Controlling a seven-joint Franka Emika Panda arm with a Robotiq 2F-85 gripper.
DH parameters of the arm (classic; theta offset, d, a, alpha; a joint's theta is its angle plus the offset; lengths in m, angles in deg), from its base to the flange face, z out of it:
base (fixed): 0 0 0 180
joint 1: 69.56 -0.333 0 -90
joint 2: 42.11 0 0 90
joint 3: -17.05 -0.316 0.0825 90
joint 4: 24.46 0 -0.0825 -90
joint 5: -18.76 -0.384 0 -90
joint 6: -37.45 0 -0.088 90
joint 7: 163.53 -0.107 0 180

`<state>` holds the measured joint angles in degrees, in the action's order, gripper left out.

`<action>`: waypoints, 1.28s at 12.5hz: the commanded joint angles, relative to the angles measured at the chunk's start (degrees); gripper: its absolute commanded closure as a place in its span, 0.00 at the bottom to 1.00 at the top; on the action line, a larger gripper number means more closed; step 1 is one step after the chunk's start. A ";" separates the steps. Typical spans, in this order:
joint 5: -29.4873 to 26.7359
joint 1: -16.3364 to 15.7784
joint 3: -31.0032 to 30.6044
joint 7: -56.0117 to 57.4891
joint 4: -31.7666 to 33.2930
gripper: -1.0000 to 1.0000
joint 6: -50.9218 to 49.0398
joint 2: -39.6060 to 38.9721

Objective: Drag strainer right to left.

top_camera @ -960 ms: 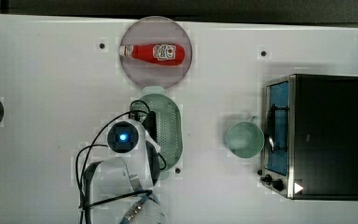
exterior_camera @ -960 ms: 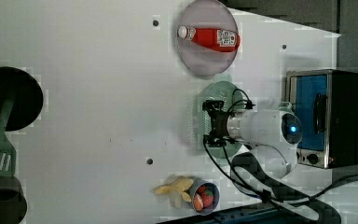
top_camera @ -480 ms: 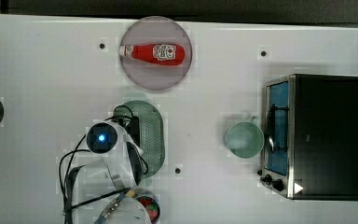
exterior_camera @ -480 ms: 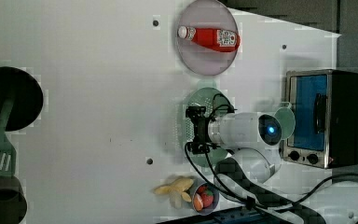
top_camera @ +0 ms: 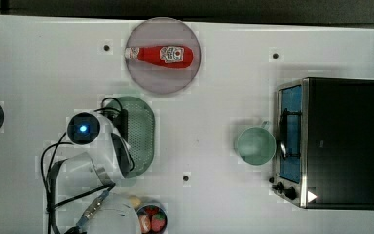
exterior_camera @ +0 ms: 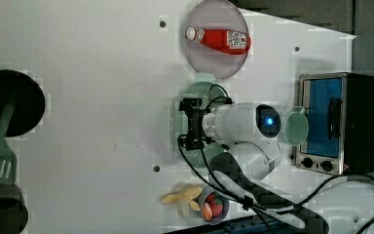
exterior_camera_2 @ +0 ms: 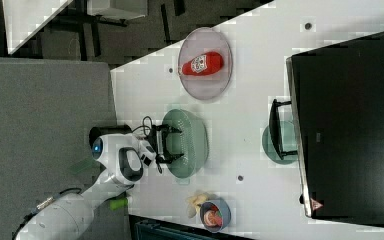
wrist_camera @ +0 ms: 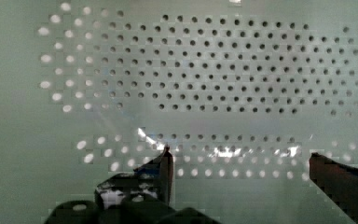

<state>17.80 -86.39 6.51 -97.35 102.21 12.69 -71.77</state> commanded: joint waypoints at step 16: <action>1.03 -12.79 -0.28 -17.67 -15.97 0.00 -2.62 -8.43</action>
<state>19.26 -99.41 6.04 -112.46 86.43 10.62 -81.08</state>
